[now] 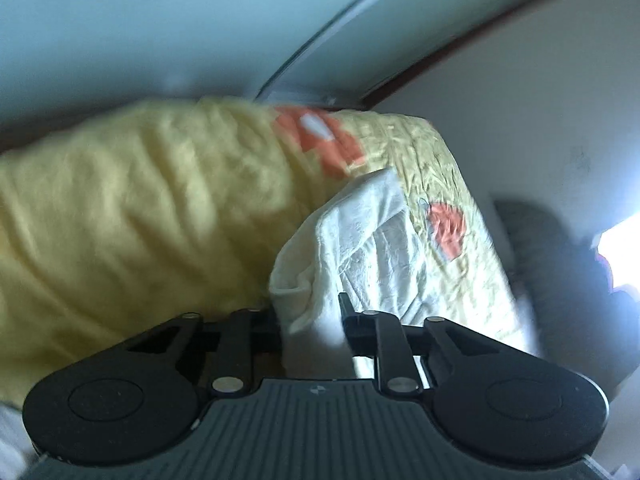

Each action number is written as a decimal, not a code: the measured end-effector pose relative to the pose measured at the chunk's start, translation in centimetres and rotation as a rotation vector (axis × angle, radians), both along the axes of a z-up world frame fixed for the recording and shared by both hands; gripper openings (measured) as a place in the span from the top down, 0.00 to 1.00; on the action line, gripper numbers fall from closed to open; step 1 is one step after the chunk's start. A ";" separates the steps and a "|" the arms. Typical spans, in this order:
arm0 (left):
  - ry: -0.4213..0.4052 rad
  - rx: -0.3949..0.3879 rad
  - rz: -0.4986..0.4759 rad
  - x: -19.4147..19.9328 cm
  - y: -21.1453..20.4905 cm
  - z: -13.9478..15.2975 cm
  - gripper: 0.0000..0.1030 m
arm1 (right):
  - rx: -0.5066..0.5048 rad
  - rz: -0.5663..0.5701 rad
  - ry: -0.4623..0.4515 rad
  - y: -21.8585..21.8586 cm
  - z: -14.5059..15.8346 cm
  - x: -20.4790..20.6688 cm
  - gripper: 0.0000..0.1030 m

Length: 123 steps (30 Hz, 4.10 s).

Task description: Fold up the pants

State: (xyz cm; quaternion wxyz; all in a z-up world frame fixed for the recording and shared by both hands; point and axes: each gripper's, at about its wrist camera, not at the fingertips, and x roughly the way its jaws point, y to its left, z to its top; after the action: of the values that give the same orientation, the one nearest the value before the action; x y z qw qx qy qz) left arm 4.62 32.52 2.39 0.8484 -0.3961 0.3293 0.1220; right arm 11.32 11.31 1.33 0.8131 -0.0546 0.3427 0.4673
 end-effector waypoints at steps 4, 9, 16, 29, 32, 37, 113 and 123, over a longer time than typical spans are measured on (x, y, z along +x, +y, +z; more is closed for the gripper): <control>-0.067 0.482 -0.159 -0.4 -5.8 3.1 0.82 | 0.266 -0.118 0.298 -6.1 0.4 4.3 0.19; -0.183 0.759 -0.366 -2.0 -13.5 4.9 0.83 | 0.551 -0.252 0.733 -12.9 -2.0 10.1 0.15; -0.263 0.888 -0.609 -3.5 -21.7 3.2 0.84 | 0.598 -0.312 0.742 -16.8 -1.8 11.0 0.15; -0.344 0.771 -0.792 -7.7 -22.0 2.6 0.42 | 0.459 -0.314 0.760 -17.2 -5.8 10.6 0.83; -0.387 0.691 -0.745 -9.4 -19.8 4.1 0.37 | 0.482 -0.288 0.734 -17.5 -4.8 10.4 0.86; -0.458 0.590 -0.593 -10.4 -17.4 7.9 0.27 | 0.481 -0.215 0.645 -19.8 -0.5 10.5 0.87; -0.205 0.160 -0.766 13.3 -31.2 4.2 0.05 | 0.556 -0.652 0.599 -52.2 -2.8 4.0 0.91; -0.096 0.275 -0.752 18.1 -32.9 0.2 0.07 | 0.572 -0.685 0.610 -51.3 -3.5 8.9 0.91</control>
State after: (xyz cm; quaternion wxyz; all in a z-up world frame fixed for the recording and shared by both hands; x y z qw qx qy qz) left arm 22.73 -0.34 2.57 0.8934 -0.1363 0.3918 -0.1727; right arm 20.20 -39.95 -2.15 0.7649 0.4222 0.4204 0.2448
